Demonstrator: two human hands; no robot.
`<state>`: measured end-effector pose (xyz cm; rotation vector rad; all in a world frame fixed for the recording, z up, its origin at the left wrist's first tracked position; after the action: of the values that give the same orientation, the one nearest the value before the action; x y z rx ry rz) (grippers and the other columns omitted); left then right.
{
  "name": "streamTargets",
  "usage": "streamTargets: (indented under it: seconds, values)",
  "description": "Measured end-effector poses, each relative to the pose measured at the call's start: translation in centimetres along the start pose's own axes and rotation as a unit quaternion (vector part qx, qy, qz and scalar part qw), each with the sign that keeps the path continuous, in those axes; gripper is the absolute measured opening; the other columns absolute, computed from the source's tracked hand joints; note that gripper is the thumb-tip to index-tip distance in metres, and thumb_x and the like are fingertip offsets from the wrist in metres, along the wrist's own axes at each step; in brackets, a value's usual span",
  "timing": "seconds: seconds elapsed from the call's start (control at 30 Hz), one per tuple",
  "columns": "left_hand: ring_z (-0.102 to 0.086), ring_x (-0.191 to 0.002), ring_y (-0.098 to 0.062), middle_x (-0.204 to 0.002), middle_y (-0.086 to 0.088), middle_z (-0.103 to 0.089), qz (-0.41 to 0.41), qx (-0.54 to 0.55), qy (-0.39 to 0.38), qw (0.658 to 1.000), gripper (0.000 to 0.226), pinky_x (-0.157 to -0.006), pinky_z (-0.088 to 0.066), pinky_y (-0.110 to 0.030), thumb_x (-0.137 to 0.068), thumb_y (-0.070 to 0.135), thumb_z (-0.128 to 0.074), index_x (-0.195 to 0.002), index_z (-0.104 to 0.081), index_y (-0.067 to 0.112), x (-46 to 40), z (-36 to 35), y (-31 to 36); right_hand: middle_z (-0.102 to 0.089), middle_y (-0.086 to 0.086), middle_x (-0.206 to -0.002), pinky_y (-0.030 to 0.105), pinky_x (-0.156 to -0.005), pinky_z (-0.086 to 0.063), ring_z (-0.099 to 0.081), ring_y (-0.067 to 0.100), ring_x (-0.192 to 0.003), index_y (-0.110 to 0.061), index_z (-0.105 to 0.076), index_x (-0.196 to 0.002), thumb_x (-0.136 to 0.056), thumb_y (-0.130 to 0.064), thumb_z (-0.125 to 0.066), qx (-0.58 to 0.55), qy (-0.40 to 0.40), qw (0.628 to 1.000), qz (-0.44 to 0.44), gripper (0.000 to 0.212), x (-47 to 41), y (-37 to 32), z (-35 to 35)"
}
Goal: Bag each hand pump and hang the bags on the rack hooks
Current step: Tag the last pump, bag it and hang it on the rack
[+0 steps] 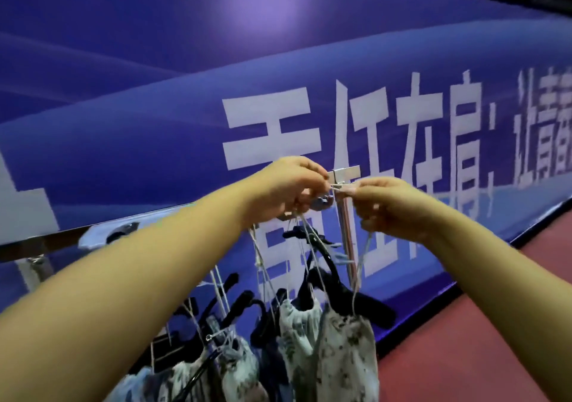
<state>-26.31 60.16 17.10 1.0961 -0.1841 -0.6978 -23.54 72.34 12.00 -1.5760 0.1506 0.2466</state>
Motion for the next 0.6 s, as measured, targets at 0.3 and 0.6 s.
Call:
streamTargets:
  seconds: [0.3, 0.6]
  values:
    - [-0.054, -0.081, -0.021, -0.089, -0.003, -0.062, -0.09, -0.535, 0.122, 0.831, 0.018, -0.065, -0.038, -0.031, -0.097, 0.028, -0.045, -0.098, -0.06, 0.017, -7.6, 0.8, -1.1, -0.043, 0.005, -0.059, 0.024, -0.046, -0.024, -0.033, 0.01, -0.042, -0.011, -0.056, -0.078, -0.086, 0.006, -0.047, 0.004, 0.191, 0.981, 0.026, 0.021, -7.9, 1.7, 4.7]
    - [-0.059, -0.104, -0.023, -0.091, 0.001, -0.064, -0.095, -0.736, 0.07, 0.666, 0.015, -0.113, -0.012, -0.046, -0.09, 0.013, -0.048, -0.095, -0.058, 0.022, -8.4, -3.1, -5.5, -0.048, 0.005, -0.065, 0.024, -0.048, -0.029, -0.035, 0.011, -0.05, -0.008, -0.053, -0.085, -0.095, -0.011, -0.048, -0.028, 0.177, 0.983, 0.025, 0.011, -10.5, 8.7, 3.8]
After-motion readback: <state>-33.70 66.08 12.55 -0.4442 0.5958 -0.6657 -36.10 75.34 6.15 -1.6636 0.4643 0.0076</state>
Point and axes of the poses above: each hand's wrist, its own x-axis away from the middle knuckle, its own z-axis out of the back of the hand, y = z × x, the point moved 8 cm from there along -x, towards the middle knuckle
